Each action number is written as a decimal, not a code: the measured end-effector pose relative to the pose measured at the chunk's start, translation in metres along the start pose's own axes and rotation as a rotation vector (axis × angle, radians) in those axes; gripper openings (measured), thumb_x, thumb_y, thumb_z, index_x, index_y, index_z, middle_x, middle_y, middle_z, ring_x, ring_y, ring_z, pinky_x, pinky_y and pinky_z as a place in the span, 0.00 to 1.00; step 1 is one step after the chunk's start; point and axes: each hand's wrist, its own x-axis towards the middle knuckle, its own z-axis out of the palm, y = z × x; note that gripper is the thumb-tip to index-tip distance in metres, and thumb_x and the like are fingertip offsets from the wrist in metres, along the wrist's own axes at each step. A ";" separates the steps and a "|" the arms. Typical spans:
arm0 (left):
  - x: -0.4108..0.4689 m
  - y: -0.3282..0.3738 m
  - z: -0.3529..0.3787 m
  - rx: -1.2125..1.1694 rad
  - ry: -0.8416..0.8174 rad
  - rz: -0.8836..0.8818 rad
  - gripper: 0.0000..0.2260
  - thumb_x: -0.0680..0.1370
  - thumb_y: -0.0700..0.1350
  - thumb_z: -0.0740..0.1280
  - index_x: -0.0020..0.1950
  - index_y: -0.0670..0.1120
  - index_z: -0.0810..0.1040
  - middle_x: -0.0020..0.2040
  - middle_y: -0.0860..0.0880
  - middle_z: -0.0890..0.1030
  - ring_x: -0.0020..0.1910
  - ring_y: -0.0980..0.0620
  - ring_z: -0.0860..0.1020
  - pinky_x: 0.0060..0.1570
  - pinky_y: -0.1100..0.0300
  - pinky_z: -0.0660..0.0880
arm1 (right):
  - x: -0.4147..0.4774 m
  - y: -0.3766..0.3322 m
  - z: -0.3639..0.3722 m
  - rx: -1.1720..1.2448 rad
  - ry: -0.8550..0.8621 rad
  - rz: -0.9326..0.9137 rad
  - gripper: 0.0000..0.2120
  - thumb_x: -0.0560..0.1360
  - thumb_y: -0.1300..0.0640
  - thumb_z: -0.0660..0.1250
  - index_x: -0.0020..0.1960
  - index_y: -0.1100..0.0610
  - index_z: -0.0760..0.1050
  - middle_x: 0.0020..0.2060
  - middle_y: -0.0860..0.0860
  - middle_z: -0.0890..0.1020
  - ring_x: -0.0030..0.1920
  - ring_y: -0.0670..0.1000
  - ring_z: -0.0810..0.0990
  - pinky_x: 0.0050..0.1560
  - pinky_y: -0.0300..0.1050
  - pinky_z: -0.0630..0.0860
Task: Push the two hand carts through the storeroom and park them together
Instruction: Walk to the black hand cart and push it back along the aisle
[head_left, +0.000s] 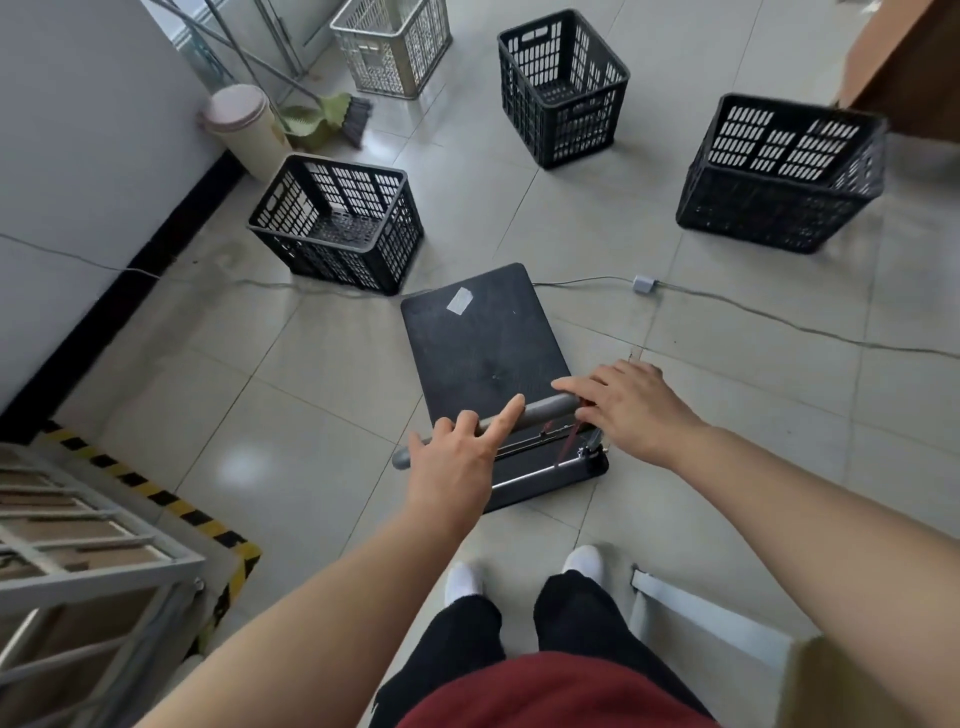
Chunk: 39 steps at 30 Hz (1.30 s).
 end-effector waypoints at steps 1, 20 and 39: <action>-0.005 -0.004 0.001 -0.001 -0.002 0.019 0.40 0.77 0.37 0.58 0.75 0.66 0.37 0.60 0.49 0.70 0.55 0.46 0.71 0.56 0.44 0.70 | -0.006 -0.007 0.003 -0.011 0.012 0.017 0.20 0.79 0.46 0.57 0.72 0.41 0.64 0.56 0.48 0.76 0.59 0.53 0.72 0.61 0.48 0.62; -0.057 -0.079 0.012 0.124 -0.013 0.369 0.41 0.77 0.37 0.60 0.75 0.67 0.39 0.62 0.49 0.70 0.59 0.44 0.69 0.60 0.33 0.65 | -0.088 -0.138 0.060 0.067 0.066 0.470 0.17 0.79 0.43 0.55 0.68 0.37 0.64 0.52 0.47 0.77 0.57 0.54 0.74 0.56 0.52 0.67; -0.018 0.032 -0.004 -0.112 -0.252 0.268 0.12 0.81 0.56 0.52 0.62 0.62 0.68 0.66 0.51 0.68 0.66 0.44 0.62 0.65 0.26 0.48 | -0.145 -0.082 0.060 0.222 0.160 0.695 0.17 0.79 0.46 0.56 0.67 0.45 0.67 0.60 0.49 0.76 0.62 0.55 0.71 0.64 0.50 0.61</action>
